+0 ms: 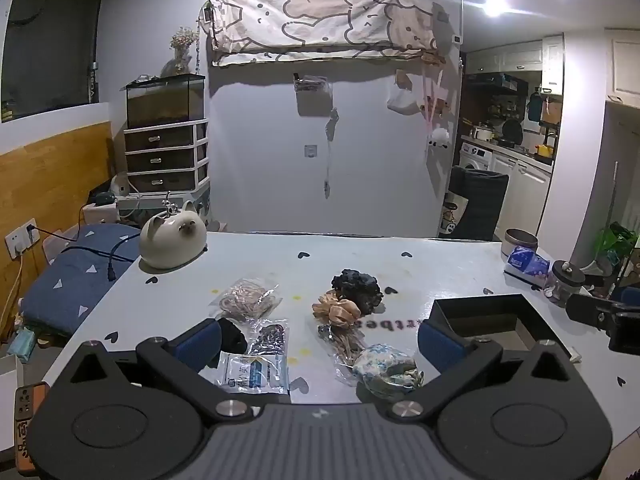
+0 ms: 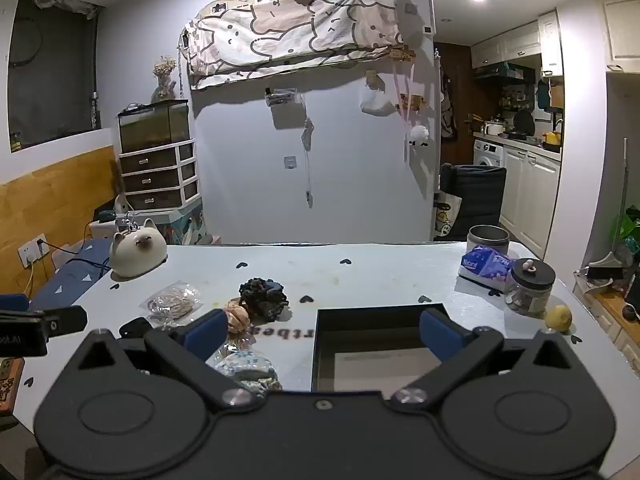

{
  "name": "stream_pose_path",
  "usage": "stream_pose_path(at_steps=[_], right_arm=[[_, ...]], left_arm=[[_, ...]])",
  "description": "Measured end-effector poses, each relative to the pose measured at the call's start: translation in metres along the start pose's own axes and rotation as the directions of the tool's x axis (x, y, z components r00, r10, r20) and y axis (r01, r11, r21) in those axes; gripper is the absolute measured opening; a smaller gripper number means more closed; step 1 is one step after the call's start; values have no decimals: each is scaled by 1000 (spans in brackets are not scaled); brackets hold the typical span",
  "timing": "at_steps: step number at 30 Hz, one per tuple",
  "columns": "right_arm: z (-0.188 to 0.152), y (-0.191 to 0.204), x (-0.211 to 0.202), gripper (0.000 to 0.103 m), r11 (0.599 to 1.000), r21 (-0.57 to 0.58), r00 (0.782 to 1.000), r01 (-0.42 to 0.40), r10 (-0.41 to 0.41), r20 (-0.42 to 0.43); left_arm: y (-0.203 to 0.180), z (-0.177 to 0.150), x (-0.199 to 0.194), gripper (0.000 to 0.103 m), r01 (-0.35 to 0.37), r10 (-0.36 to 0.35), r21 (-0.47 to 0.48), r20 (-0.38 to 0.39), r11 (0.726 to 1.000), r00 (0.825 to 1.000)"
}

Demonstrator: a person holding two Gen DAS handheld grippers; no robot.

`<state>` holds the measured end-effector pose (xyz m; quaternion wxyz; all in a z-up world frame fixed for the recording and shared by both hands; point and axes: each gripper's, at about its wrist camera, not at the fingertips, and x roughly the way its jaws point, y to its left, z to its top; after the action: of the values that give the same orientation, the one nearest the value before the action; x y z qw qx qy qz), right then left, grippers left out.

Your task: Organize soft objects

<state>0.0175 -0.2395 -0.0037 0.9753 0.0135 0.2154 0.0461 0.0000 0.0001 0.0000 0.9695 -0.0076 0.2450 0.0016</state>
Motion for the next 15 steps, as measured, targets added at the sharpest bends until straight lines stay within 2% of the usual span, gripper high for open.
stream_pose_path(at_steps=[15], right_arm=[[0, 2, -1, 103, 1000, 1, 1000, -1, 1, -3]], left_arm=[[-2, 0, 0, 103, -4, 4, 1, 5, 1000, 1000]])
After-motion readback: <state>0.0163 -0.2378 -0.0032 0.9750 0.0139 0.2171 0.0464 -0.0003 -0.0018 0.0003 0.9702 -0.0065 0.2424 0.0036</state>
